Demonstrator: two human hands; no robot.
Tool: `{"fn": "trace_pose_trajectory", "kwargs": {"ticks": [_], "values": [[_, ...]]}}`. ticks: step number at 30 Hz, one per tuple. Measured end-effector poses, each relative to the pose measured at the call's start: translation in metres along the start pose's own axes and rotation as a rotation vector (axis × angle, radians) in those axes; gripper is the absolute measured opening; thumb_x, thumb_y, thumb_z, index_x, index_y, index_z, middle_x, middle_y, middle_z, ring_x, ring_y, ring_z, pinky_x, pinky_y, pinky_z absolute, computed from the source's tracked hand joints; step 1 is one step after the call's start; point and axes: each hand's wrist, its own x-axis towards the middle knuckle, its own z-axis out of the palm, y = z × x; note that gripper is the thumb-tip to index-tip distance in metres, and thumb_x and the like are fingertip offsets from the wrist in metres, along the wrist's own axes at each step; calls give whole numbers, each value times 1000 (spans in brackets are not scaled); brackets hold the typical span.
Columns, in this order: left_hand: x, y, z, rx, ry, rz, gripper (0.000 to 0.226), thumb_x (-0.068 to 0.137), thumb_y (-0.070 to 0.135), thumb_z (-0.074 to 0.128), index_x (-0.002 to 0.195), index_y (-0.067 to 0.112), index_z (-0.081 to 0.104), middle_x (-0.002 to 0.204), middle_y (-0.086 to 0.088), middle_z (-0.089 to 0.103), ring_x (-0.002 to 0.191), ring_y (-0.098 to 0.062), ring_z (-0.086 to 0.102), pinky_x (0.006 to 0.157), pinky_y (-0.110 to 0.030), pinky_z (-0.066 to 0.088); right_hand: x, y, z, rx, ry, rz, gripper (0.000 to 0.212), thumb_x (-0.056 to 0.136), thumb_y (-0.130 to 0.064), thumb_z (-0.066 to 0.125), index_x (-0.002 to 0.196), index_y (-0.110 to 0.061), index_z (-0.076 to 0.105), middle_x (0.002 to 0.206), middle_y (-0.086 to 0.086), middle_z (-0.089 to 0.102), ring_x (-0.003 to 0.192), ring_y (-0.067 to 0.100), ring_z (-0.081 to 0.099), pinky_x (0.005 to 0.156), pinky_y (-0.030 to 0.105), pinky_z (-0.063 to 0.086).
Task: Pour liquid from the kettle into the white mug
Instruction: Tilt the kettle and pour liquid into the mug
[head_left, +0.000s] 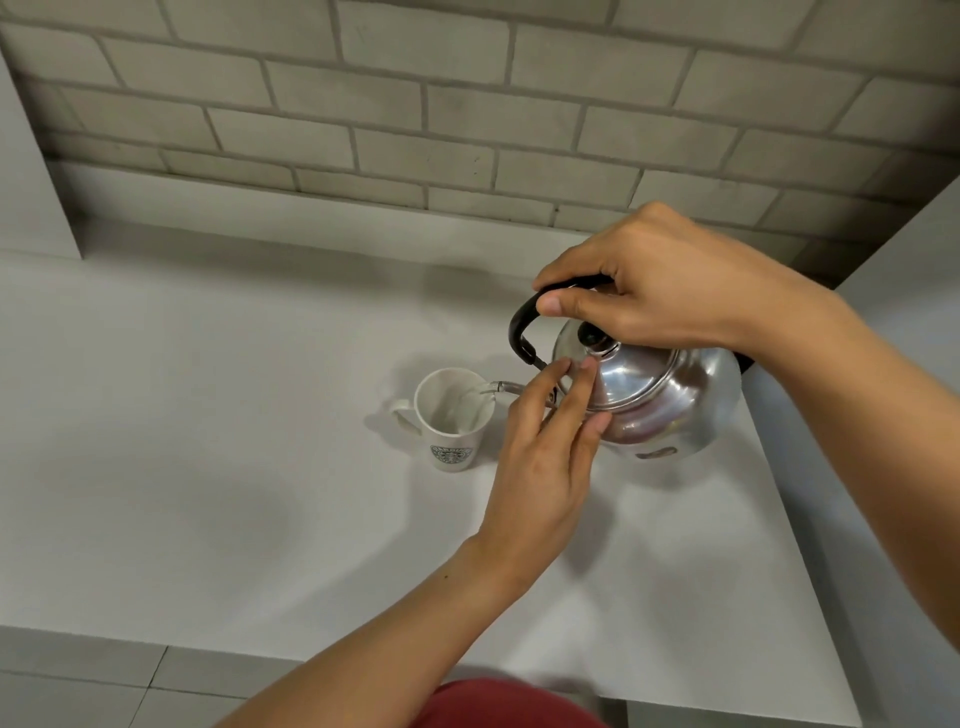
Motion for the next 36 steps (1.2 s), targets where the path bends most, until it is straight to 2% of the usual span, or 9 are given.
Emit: {"fn": "trace_pose_trajectory", "kwargs": {"ticks": [4,8,12,16,22,29,33,36], "values": [[3,1,0,-10,1,-9,46,107,26,52,153,19,49,151,-8,47,142,-19,45,115,-12,28,3,-1,-2,0,-27,2,29,99,-46,58,112,-31,80,63,-12,66,62,6,60,62,34,49],[4,3,0,-30,8,-23,46,106,27,53,151,19,51,148,-8,49,140,-18,48,116,-18,34,6,-1,-4,-9,-40,20,27,99,-47,59,112,-33,79,56,-17,57,64,-6,58,57,23,40],[4,4,2,-55,38,-15,46,105,25,55,150,16,53,145,-10,51,138,-18,51,116,-32,41,7,-4,-8,-27,-54,14,29,99,-48,59,113,-33,79,70,-9,73,64,0,59,63,34,51],[4,4,4,-76,60,-1,46,104,27,55,149,17,53,141,-11,52,136,-19,53,114,-34,43,8,-7,-13,-42,-67,20,33,98,-51,56,113,-32,79,76,-5,76,67,5,61,64,42,55],[3,5,4,-88,75,2,46,104,25,57,149,17,53,140,-10,53,136,-18,53,114,-34,44,10,-9,-16,-61,-78,8,30,99,-48,58,112,-32,80,66,-8,70,60,5,58,59,39,52],[4,8,5,-111,91,22,46,103,26,57,148,15,54,138,-10,53,128,-26,59,105,-46,52,12,-13,-18,-79,-91,6,29,100,-47,59,111,-31,80,63,-11,67,58,1,57,57,33,48],[3,8,5,-139,94,14,47,104,29,55,149,17,53,139,-8,52,128,-27,60,104,-48,53,12,-16,-20,-100,-111,4,31,100,-47,58,113,-29,79,71,-6,72,63,5,59,62,38,51],[3,8,4,-155,90,9,47,104,30,54,150,20,50,140,-5,51,122,-31,64,104,-49,53,13,-17,-20,-101,-110,9,30,100,-47,59,112,-29,80,71,-7,71,62,1,55,61,34,47]]}}
